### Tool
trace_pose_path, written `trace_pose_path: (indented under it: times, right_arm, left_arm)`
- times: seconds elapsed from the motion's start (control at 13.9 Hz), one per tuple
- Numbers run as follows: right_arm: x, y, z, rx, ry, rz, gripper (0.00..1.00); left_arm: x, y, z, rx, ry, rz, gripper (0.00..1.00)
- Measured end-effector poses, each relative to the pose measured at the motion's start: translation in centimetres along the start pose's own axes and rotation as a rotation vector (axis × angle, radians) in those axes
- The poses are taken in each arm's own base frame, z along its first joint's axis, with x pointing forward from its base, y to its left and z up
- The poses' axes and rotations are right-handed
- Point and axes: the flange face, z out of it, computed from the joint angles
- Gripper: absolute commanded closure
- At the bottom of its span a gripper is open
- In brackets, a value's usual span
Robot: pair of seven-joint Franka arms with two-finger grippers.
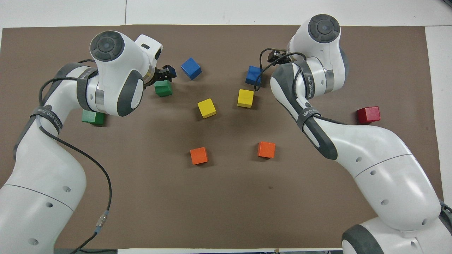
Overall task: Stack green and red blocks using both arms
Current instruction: 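Grasp another green cube with the left gripper while the right gripper grasps red, then carry the green cube with the left gripper while the right gripper carries red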
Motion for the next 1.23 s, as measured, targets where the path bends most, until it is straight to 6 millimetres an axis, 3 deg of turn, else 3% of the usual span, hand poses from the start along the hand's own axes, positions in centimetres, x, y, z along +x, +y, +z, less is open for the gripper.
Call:
trace_pose_path:
  times: [0.14,0.22,0.29,0.36,0.5,0.79,0.94,1.08,1.23]
  right_arm:
    - [-0.4,0.1,1.1,-0.001,-0.004,-0.001,0.19]
    - [-0.7,0.2,1.6,-0.004,-0.01,-0.002,0.26]
    - [-0.9,0.3,2.0,-0.007,-0.016,-0.002,0.55]
    - [-0.9,0.4,2.0,-0.007,-0.015,-0.002,1.0]
    - [-0.8,0.4,1.5,-0.005,-0.011,-0.001,1.0]
    - [-0.9,0.5,1.5,-0.007,-0.016,0.0,1.0]
    - [-1.2,1.0,1.1,-0.029,-0.055,-0.025,1.0]
    - [-0.9,3.1,-1.6,-0.053,-0.102,-0.107,1.0]
    - [-0.2,8.9,-6.0,-0.056,-0.124,-0.213,1.0]
  left_arm:
    - [-0.2,0.3,0.7,-0.007,0.023,0.002,0.0]
    - [-0.6,0.6,1.5,-0.008,0.025,0.007,0.02]
    - [-1.2,1.0,2.4,-0.006,0.02,0.012,0.17]
    - [-1.5,1.3,3.2,-0.004,0.014,0.015,0.36]
    - [-1.7,1.2,3.8,0.003,0.01,0.015,1.0]
    - [-1.0,-0.5,3.6,0.057,-0.035,-0.008,1.0]
    - [0.5,-2.9,1.4,0.095,-0.05,0.002,1.0]
    - [1.8,-8.0,-2.6,0.109,-0.086,0.081,1.0]
    - [1.7,-15.1,-6.8,0.106,-0.121,0.18,1.0]
